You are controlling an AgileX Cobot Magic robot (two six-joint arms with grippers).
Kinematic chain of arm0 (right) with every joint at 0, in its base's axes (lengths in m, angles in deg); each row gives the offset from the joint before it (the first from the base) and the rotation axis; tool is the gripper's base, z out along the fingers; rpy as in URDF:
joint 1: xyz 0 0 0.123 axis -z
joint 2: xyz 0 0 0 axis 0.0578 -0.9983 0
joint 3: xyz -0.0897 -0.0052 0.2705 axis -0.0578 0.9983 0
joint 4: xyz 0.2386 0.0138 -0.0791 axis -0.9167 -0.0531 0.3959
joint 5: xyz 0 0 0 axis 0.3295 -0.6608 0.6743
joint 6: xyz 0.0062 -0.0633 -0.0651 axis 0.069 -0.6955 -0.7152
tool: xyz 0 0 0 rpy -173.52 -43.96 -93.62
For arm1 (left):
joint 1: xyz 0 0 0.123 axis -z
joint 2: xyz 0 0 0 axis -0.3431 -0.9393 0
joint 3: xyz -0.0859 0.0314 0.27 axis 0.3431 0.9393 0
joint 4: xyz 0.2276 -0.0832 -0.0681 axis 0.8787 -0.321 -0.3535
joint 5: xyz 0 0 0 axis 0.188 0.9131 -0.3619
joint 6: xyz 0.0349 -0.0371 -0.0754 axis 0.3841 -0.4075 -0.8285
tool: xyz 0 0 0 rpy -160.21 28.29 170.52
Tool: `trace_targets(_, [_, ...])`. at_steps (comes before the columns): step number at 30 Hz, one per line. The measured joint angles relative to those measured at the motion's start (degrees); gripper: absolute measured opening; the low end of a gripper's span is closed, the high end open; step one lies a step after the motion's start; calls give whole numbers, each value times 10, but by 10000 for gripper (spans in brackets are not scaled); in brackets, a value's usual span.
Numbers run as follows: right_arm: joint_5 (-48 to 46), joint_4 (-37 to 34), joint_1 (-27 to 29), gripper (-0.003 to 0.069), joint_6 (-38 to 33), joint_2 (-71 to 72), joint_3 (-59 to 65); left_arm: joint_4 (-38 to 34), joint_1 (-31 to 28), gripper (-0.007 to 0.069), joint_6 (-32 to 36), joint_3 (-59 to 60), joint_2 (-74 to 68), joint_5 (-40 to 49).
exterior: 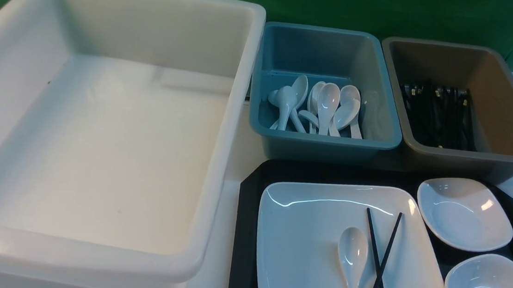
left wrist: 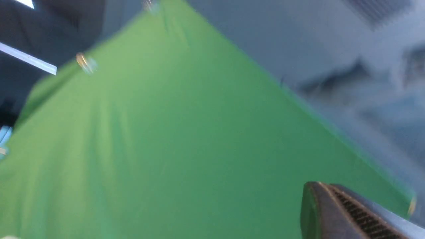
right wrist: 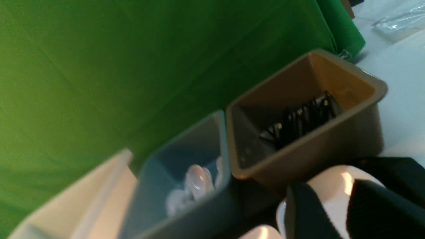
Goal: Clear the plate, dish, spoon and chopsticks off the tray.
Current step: Use the right arm to grab a pair of chopsticks from the plate
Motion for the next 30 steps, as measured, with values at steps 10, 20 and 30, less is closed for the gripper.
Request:
trace_targets(10, [85,-7,-1,235,46,0,-1,-26,0,8,202,-254,-307,508])
trace_targets(20, [-265,-6,-68,37,-108,-173,-268,-231,19,2,473,-281,-545,550])
trace_targets(30, [-557,-6,-92,101,-216,-531,-492,-72,284,1,375,-376,-653,567])
